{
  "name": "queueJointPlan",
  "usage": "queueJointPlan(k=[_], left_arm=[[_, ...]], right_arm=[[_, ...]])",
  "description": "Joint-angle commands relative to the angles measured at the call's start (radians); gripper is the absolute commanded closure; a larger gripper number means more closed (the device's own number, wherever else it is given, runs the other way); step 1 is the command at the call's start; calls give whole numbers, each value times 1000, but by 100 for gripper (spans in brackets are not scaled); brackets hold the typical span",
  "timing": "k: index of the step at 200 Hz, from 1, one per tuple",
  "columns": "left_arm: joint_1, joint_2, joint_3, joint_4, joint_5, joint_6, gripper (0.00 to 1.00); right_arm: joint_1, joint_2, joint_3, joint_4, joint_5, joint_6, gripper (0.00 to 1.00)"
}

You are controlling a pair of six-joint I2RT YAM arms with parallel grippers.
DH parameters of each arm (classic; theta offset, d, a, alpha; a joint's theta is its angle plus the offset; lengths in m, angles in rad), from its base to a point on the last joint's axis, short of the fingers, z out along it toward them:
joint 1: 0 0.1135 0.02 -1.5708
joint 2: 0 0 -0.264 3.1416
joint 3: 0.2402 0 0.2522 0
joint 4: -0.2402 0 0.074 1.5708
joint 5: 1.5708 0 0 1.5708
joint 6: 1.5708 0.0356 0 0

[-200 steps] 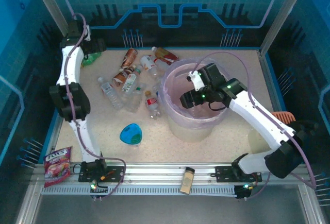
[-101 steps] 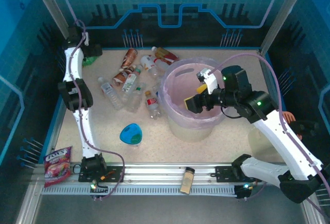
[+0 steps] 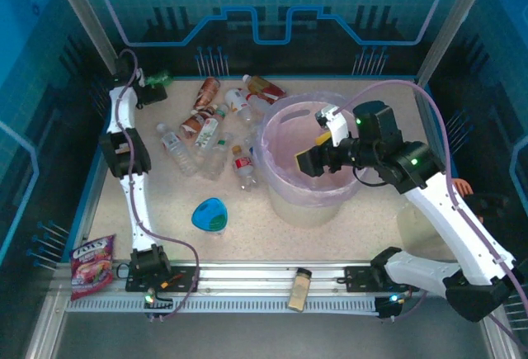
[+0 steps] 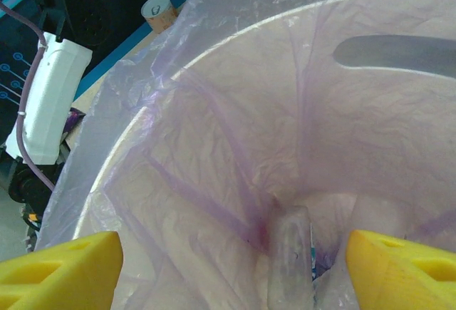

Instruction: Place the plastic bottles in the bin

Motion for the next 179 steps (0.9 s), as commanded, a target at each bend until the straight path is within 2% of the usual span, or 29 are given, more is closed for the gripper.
queueJointPlan(k=[1,9,40,65,84,98,108,120,132,147,168,179], left_arm=[[9,9,15,-14,34,-24,1],[9,4,3,-5,27,-25,3],[12,7,-7,23,3,-71,20],[10,-14,-45,67,43,-87,34],[9,-101,-140,106,141,-113,40],[1,-225,-314,222,169,-125,35],[-6,-314,-434,309,160,-112,27],[-11,-377,-503,365,131,-103,19],[-12,-396,-508,384,129,-113,13],[-10,-388,-492,428,115,-137,1],[-4,-326,-443,524,69,-237,1],[0,-258,-362,534,61,-311,1]], right_arm=[[-9,9,18,-6,8,16,18],[-9,10,13,-3,9,16,18],[-9,10,2,-3,12,16,18],[-9,12,-1,-5,22,10,19],[-9,14,-7,1,25,13,19],[-9,18,-13,10,24,16,19],[-10,24,-17,19,24,21,19],[-10,35,-19,25,20,23,19],[-9,50,-21,32,9,26,19],[-9,66,-24,45,-1,29,19],[-10,83,-27,53,-11,34,19],[-9,90,-29,52,-9,40,19]])
